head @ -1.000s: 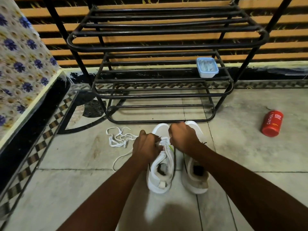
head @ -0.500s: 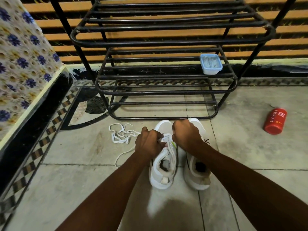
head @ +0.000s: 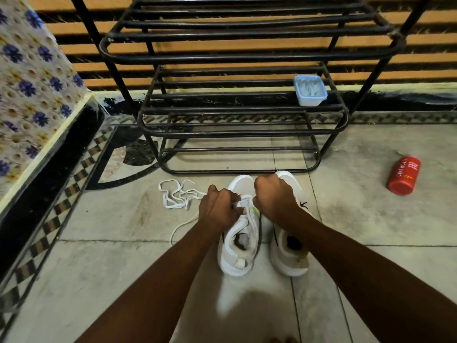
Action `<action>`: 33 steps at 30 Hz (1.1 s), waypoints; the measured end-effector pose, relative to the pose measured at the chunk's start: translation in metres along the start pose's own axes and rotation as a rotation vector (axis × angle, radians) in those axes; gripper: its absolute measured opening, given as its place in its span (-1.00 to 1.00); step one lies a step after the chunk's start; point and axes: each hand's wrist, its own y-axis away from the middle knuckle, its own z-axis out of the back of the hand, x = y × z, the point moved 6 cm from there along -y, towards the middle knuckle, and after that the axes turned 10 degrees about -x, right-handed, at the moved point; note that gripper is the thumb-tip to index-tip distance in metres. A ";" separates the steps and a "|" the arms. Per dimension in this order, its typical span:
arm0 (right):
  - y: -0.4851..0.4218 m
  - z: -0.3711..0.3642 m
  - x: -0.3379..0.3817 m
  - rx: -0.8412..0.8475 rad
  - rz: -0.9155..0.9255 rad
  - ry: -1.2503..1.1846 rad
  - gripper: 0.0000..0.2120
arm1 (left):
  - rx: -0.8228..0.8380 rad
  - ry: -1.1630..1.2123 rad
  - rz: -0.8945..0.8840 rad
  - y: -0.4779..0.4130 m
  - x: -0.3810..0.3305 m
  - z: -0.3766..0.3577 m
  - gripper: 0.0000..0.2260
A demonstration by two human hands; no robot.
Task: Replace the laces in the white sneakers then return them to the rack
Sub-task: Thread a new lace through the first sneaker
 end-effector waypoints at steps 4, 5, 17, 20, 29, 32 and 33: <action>-0.001 0.002 -0.004 0.001 0.013 0.012 -0.83 | -0.002 -0.014 0.000 0.001 0.000 0.001 -0.62; -0.002 0.002 -0.006 0.006 0.013 0.004 -0.82 | -0.004 -0.012 -0.001 0.001 -0.001 0.002 -0.63; -0.004 0.009 -0.034 -0.075 0.063 -0.296 -0.83 | 0.018 0.349 0.023 -0.008 -0.001 0.014 -0.85; 0.001 0.025 -0.034 -0.178 -0.023 -0.570 -0.67 | -0.082 0.572 -0.040 -0.006 -0.016 0.053 -0.82; 0.003 0.174 0.013 -0.495 0.023 -1.207 -0.79 | -0.164 1.058 -0.164 0.004 -0.101 0.223 -0.93; 0.004 0.234 0.031 -0.626 0.069 -1.229 -0.90 | -0.222 1.108 -0.165 0.010 -0.126 0.278 -0.92; 0.006 0.249 0.036 -0.660 0.075 -1.219 -0.92 | -0.244 1.097 -0.178 0.012 -0.132 0.292 -0.91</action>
